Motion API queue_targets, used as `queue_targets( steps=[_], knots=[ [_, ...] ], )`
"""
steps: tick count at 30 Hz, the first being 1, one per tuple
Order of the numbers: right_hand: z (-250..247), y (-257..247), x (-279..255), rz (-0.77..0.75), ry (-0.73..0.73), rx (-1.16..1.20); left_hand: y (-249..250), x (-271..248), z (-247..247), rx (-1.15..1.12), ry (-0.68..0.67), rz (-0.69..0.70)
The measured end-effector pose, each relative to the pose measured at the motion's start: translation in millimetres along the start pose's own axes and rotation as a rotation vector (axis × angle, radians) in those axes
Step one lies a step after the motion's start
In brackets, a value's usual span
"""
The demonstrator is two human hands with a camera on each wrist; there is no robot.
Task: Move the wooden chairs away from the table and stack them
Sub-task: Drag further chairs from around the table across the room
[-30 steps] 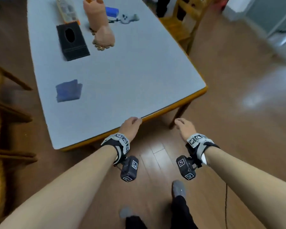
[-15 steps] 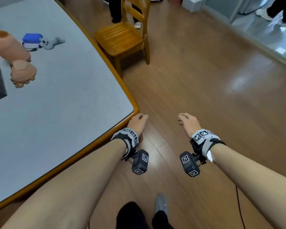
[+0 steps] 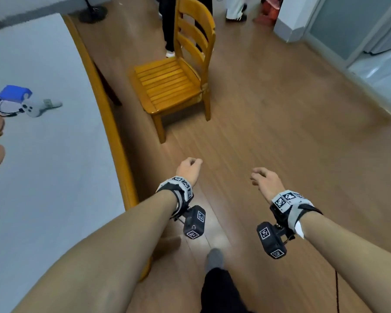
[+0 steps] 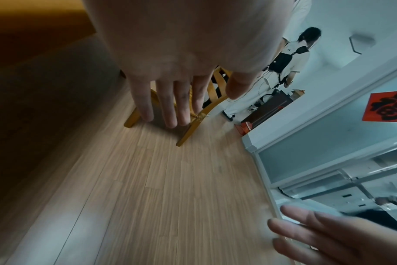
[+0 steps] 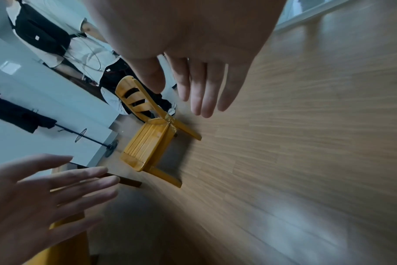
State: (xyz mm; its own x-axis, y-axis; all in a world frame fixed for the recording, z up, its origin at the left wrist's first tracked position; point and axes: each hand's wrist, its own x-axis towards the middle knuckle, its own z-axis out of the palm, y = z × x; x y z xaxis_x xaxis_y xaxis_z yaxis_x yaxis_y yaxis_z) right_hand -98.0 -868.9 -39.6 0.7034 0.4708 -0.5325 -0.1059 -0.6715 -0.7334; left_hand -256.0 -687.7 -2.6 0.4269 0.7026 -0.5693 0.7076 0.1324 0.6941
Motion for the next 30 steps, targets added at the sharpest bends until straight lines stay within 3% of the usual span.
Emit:
queue_targets(
  steps=[8, 16, 30],
  knots=[
    [-83, -122, 203, -0.125, -0.115, -0.099, 157, 139, 22, -0.09, 0.142, -0.042],
    [-131, -248, 398, -0.287, -0.277, -0.288, 287, 276, 47, -0.22, 0.315, -0.096],
    [-66, -457, 700, -0.493, -0.419, -0.555, 398, 544, 9, -0.469, 0.417, -0.266]
  ],
)
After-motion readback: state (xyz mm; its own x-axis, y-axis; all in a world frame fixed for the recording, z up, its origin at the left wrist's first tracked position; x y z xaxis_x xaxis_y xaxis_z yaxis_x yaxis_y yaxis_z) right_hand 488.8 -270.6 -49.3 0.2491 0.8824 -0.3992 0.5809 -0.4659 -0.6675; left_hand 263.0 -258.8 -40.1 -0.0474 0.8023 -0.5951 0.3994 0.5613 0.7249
